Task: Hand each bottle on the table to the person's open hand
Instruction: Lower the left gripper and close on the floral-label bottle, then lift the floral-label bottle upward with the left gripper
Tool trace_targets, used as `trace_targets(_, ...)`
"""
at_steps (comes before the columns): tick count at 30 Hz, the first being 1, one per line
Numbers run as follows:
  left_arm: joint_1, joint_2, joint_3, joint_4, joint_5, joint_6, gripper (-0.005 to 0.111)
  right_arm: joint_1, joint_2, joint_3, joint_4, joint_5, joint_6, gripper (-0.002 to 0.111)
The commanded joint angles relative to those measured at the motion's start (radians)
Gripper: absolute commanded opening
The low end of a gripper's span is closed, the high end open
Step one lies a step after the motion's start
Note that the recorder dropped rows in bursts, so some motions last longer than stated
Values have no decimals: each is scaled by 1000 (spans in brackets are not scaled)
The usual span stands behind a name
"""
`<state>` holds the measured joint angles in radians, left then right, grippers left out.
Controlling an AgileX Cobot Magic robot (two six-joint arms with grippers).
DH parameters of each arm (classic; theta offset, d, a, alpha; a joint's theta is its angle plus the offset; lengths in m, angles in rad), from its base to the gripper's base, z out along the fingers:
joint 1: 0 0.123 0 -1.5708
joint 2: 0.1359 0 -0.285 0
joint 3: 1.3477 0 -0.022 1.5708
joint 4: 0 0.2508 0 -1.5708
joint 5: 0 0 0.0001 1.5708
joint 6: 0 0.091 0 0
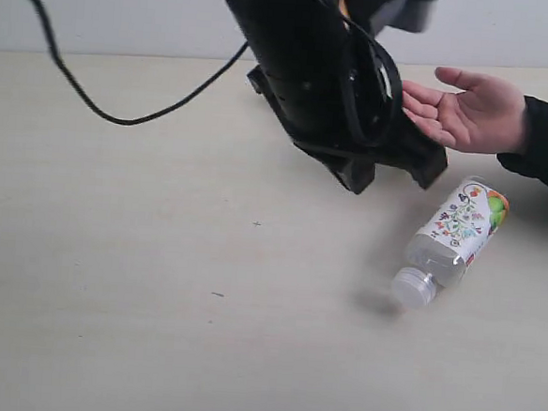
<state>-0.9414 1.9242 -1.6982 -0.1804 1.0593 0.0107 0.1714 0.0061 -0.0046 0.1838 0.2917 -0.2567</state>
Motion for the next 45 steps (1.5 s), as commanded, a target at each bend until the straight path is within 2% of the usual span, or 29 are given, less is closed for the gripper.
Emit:
trace_targets(1,-71,119,-137,139,60,-68,0,-6,-6,5,1,-6,-3,0)
trace_targets(5,-127,202,-228,241,56,-98,0,-6,-6,5,1,-6,-3,0)
trace_targets(10,-139,268,-325,248,46,-87,0,-6,-6,5,1,-6,-3,0)
trace_targets(13,-139,288,-359,248,46,-87,10,-6,-6,5,1,-6,-3,0)
trace_targets(16,-139,303,-364,246,20,-87,32,-6,-6,5,1,-6,-3,0)
trace_targets(17,-139,305,-364,246,10,-87,42,-6,-6,5,1,-6,-3,0)
trace_targets(18,-139,310,-364,246,1,-87,54,-6,-6,5,1,-6,-3,0)
trace_targets(19,-139,317,-364,244,-27,-87,77,-6,-6,5,1,-6,-3,0)
trace_targets(21,-140,329,-364,244,-72,-95,100,-6,-6,5,1,-6,-3,0)
trace_targets(33,-140,436,-364,250,-242,-102,102,-6,-6,5,1,-6,-3,0)
trace_targets(45,-137,514,-364,252,-307,-124,102,-6,-6,5,1,-6,-3,0)
